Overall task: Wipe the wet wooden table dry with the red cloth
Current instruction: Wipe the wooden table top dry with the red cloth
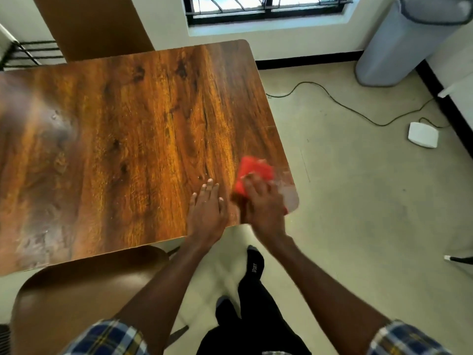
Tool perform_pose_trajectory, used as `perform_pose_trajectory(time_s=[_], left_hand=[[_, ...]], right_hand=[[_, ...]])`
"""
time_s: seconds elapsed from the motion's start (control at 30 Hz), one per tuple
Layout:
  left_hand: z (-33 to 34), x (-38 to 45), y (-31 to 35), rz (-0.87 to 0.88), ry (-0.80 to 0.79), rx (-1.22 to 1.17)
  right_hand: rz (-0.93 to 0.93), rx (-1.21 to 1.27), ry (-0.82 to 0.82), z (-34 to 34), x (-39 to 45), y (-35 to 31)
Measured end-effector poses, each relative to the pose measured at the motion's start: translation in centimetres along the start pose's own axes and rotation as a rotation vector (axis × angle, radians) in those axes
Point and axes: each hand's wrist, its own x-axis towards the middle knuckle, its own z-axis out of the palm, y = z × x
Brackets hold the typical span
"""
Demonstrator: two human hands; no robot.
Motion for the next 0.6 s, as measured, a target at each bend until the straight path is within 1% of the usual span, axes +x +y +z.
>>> perform_pose_trajectory(time_s=[0.03, 0.07, 0.1, 0.17, 0.23, 0.3, 0.33, 0.37, 0.43, 0.47, 0.5, 0.53, 0.57, 0.6], left_hand=[[0.3, -0.2, -0.2, -0.011, -0.008, 0.003], [0.4, -0.2, -0.3, -0.012, -0.015, 0.016], [0.4, -0.1, -0.5, -0.004, -0.021, 0.036], [0.2, 0.1, -0.8, 0.019, -0.04, 0.062], [-0.3, 0.3, -1.1, 0.03, -0.057, 0.064], [-0.5, 0.0, -1.2, 0.05, -0.061, 0.075], [-0.5, -0.2, -1.1, 0.057, -0.061, 0.086], [-0.6, -0.2, -1.0, 0.058, -0.064, 0.097], [-0.8, -0.1, -0.6, 0.043, -0.08, 0.112], [-1.0, -0.1, -0.3, 0.036, -0.087, 0.114], [-1.1, 0.0, 0.0, 0.034, -0.093, 0.115], [-1.2, 0.0, 0.1, 0.033, -0.098, 0.12], [-1.2, 0.0, 0.3, 0.031, -0.099, 0.128], [-1.2, 0.0, 0.3, 0.03, -0.099, 0.14]], right_hand=[[-0.107, -0.038, -0.084, 1.3, -1.6, -0.6], [-0.176, -0.08, -0.144, 2.2, -3.0, -0.2], [-0.205, -0.112, -0.173, 2.6, -3.9, 0.8], [-0.184, -0.145, -0.142, 2.3, -4.6, 3.5], [-0.064, -0.16, -0.072, 1.0, -4.5, 5.9], [0.104, -0.148, 0.001, -0.7, -4.5, 8.3], [0.2, -0.13, 0.005, -1.5, -4.5, 9.7], [0.314, -0.104, -0.01, -2.0, -4.6, 11.3], [0.642, -0.004, 0.015, -3.3, -4.7, 13.8], [0.793, 0.075, 0.084, -4.1, -4.6, 14.5], [0.869, 0.155, 0.177, -4.7, -4.5, 14.9], [0.868, 0.213, 0.28, -5.1, -4.2, 14.5], [0.805, 0.246, 0.362, -5.4, -4.0, 13.4], [0.688, 0.252, 0.415, -5.6, -3.8, 11.8]])
